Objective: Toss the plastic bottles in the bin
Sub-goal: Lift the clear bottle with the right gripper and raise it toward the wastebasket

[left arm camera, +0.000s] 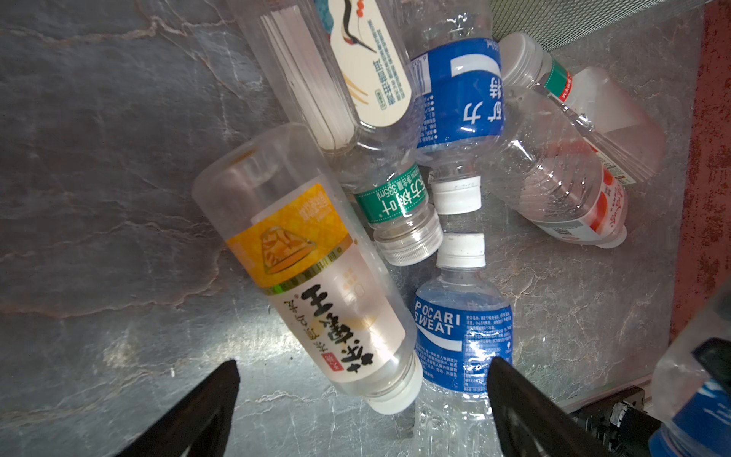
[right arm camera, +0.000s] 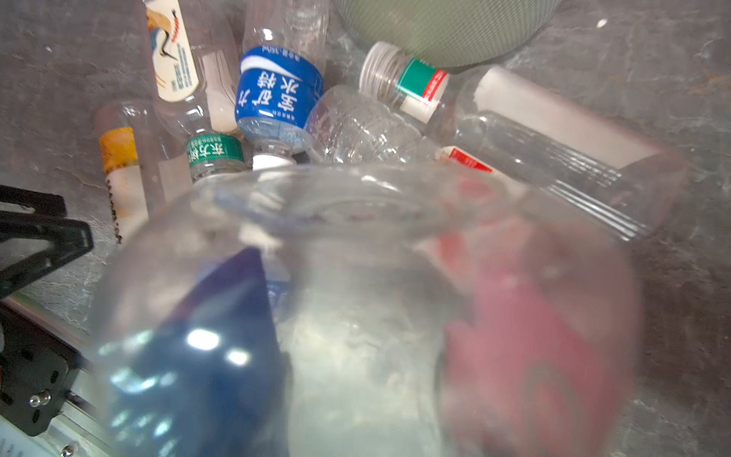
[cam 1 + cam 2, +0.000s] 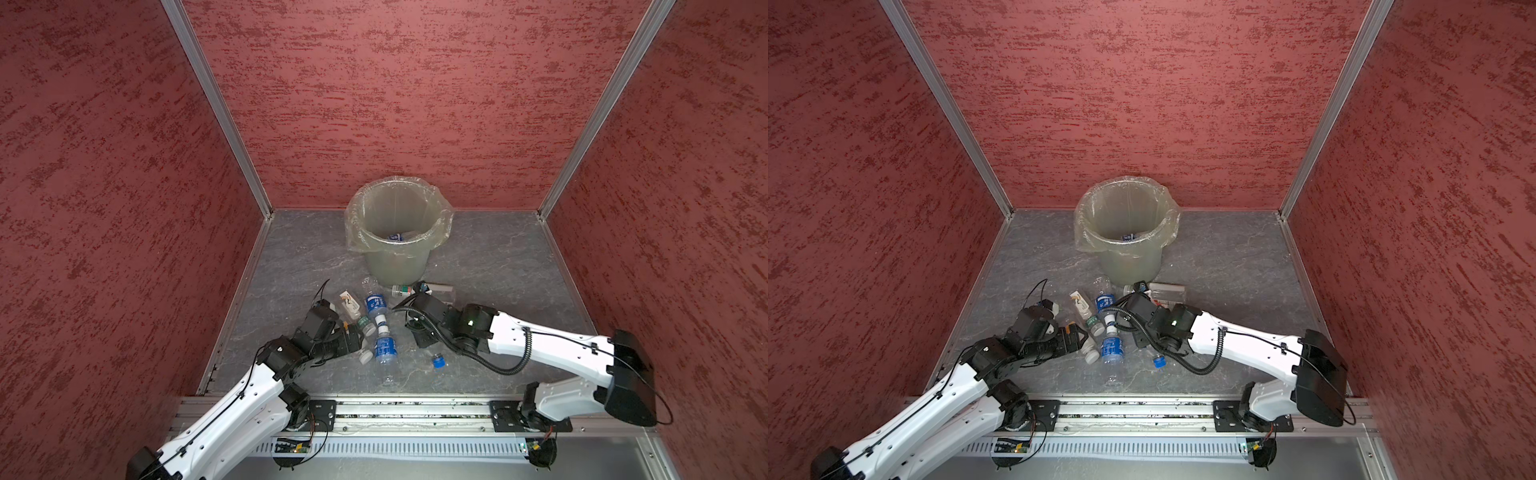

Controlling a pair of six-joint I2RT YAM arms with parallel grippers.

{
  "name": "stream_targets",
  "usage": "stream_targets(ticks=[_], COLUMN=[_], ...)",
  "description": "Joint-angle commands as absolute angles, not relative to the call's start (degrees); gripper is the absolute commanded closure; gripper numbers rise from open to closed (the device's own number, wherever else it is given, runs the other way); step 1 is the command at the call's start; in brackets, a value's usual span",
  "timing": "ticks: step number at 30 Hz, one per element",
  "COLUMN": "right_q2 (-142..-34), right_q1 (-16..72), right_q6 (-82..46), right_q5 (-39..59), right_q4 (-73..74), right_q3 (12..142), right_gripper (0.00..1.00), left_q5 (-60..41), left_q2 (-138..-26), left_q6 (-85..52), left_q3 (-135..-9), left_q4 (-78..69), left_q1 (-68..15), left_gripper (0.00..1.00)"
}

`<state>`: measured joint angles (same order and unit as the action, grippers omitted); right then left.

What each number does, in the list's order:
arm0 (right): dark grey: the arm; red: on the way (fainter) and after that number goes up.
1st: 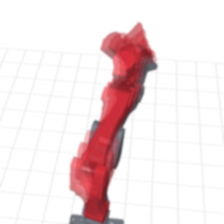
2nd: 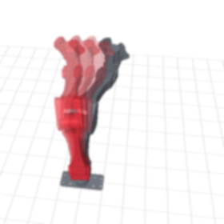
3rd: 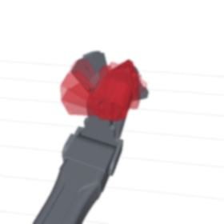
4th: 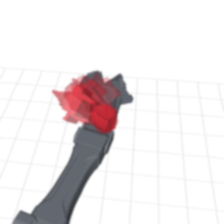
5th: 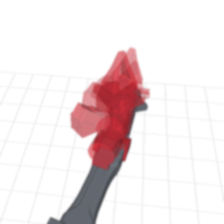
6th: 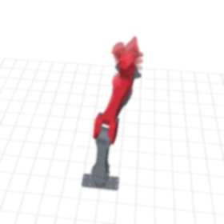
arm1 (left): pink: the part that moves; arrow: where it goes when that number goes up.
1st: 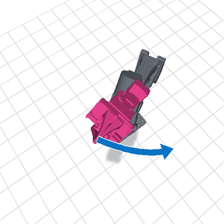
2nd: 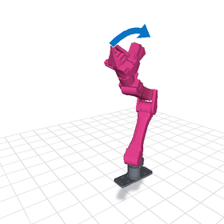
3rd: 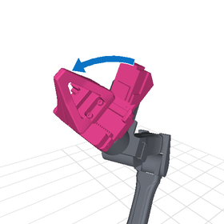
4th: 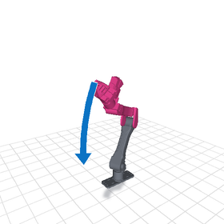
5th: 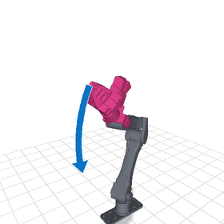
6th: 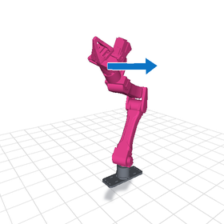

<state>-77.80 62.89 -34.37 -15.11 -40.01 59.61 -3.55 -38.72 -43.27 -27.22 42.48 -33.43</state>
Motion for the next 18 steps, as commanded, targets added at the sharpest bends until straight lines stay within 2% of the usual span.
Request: stream_targets(ticks=[1, 11, 18], right_q2=[-72.74, -54.44, -46.32], right_q1=[63.29, 65.8, 66.93], right_q6=[-34.61, -32.06, -26.91], right_q5=[-19.92, -32.6, -36.85], right_q4=[-36.62, -31.23, -32.26], right_q3=[57.97, 53.32, 53.96], right_gripper=[0.61, 0.61, 0.61], left_q5=[-3.53, -3.34, -3.73], left_q2=[-38.83, -39.46, -38.64], left_q6=[-43.33, -43.43, -43.29], left_q3=[-28.45, -29.1, -29.64], left_q4=[41.84, 41.71, 41.87], left_q1=[-33.56, -33.71, -34.1], left_gripper=[0.02, 0.02, 0.03])
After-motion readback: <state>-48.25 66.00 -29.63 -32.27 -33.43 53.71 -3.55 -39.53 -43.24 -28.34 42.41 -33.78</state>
